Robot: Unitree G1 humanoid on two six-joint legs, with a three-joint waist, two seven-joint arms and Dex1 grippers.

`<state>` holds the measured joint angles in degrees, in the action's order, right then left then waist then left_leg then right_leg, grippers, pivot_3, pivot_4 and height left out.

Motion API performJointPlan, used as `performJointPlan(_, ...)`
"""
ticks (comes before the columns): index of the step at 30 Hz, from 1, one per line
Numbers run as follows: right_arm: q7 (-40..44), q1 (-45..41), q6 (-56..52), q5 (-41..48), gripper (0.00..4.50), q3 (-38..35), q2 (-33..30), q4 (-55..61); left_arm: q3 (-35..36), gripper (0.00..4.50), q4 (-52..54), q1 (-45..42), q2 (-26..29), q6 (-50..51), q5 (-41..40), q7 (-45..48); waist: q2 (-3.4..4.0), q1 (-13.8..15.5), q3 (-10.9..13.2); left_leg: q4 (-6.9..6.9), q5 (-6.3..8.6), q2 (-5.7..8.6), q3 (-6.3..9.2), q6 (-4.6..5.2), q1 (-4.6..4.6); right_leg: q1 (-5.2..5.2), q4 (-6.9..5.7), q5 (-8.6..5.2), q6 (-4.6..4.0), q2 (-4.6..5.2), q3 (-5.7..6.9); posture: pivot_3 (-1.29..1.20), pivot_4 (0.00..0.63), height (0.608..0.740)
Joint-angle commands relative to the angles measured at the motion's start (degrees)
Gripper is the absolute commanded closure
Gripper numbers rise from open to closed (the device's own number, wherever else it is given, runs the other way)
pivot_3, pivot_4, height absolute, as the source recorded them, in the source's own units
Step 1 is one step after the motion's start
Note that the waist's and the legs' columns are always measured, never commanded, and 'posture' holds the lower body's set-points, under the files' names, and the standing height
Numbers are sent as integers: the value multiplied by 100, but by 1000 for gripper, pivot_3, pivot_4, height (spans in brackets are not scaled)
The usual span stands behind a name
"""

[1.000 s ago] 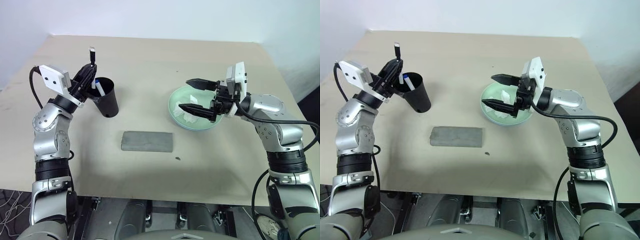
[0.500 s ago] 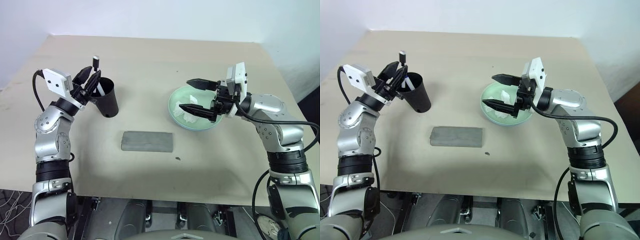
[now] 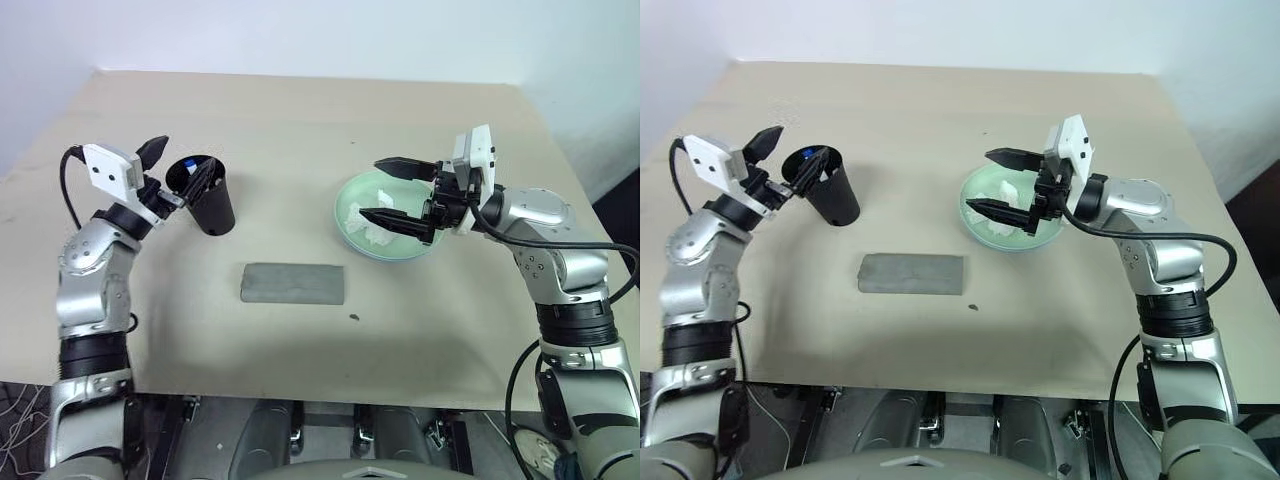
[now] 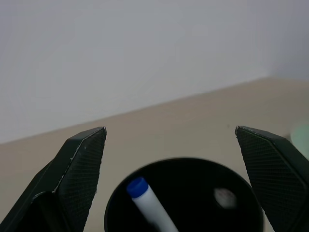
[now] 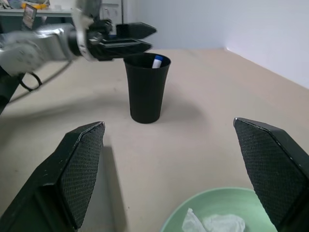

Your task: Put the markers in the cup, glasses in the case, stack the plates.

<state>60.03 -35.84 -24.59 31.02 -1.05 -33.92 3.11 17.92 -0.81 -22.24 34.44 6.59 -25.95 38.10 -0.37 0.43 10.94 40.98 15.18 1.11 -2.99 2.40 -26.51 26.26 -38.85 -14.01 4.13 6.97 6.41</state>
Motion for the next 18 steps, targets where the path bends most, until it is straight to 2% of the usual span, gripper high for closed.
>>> performJointPlan(1,-3,11,124,41,0,-144,22,101,457,24,926,445,468,448,-562,405,0,1,0,0,0,0,1,-1,0,1,0,0,-1,1,0,0,150,681)
performJointPlan(5,-55,33,137,33,0,-79,144,109,847,24,1460,1129,804,773,-1101,864,5,19,2,1,10,0,1,-15,4,-1,5,-3,-5,5,0,0,150,681)
performJointPlan(10,-8,71,89,82,0,-54,234,119,975,24,1926,1839,1015,1285,-1566,1256,9,29,5,1,13,0,5,-14,4,6,23,-12,-23,3,1,0,150,681)
performJointPlan(14,-7,81,-1,88,0,-2,294,111,966,24,1772,1986,1048,1293,-1605,1555,12,27,6,0,16,0,4,-8,3,4,39,-8,-28,0,2,0,150,681)
performJointPlan(18,215,325,-23,306,0,-189,204,208,564,24,1486,1911,946,1166,-1353,1778,12,33,6,-3,17,0,5,-5,3,-1,46,1,-13,-1,4,0,150,681)
